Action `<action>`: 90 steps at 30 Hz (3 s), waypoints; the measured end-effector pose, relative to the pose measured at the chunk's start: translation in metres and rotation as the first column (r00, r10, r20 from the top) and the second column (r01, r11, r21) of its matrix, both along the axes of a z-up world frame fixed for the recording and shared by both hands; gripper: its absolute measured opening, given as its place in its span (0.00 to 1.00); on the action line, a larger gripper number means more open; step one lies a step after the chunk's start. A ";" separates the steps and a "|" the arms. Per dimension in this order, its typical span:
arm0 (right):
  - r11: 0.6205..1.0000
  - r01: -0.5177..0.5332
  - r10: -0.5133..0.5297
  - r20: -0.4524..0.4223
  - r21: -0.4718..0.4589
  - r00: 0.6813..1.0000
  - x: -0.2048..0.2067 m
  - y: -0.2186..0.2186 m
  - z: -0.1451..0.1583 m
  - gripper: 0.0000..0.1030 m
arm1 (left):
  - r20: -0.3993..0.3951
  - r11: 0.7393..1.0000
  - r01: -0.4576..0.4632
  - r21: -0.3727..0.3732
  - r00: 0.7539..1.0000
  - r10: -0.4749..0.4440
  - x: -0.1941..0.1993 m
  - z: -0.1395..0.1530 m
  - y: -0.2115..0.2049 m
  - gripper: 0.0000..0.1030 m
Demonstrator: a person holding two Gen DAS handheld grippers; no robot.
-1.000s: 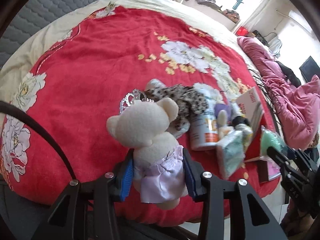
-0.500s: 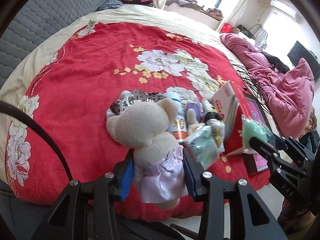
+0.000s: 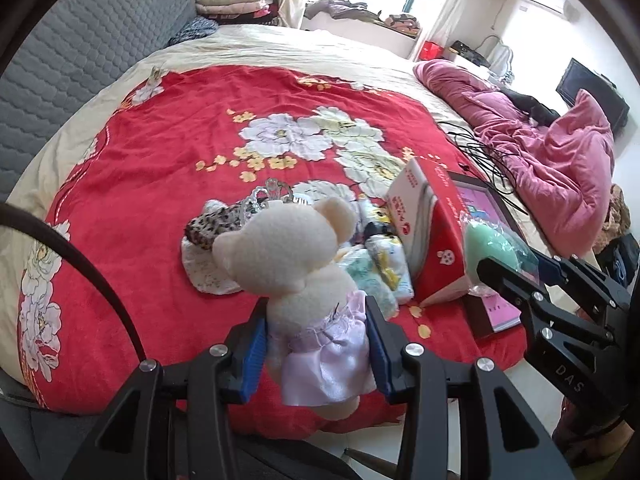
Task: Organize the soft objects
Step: 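Carry the green ball bag toward the pink tray with the right tool while the left tool lifts the bear, then lower ball bag onto tray with right tool while left tool lowers white bear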
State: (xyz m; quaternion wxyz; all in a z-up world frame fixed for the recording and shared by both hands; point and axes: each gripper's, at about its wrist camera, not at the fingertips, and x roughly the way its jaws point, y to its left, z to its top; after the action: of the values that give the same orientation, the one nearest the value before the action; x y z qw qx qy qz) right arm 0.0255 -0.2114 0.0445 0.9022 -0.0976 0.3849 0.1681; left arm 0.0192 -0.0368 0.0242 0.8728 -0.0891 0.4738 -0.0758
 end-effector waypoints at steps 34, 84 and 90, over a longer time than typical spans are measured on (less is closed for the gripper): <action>0.969 0.230 -0.238 0.082 0.093 0.968 -0.032 -0.131 0.039 0.38 | 0.099 0.976 0.196 0.098 0.974 -0.205 -0.007 0.051 -0.129 0.43; 0.876 0.471 -0.473 0.001 0.102 0.881 -0.021 -0.245 -0.005 0.38 | 0.021 0.920 0.379 0.095 0.924 -0.383 0.036 0.002 -0.246 0.43; 0.861 0.495 -0.496 -0.028 0.114 0.868 -0.020 -0.259 -0.014 0.38 | 0.002 0.888 0.448 0.102 0.893 -0.450 0.043 -0.014 -0.276 0.43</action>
State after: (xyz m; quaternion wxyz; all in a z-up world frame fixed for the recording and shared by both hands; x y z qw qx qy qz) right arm 0.0055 -0.4701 0.0307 0.9198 0.0577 0.3853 -0.0471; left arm 0.0624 -0.3123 0.0105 0.8410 0.0671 0.4735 -0.2529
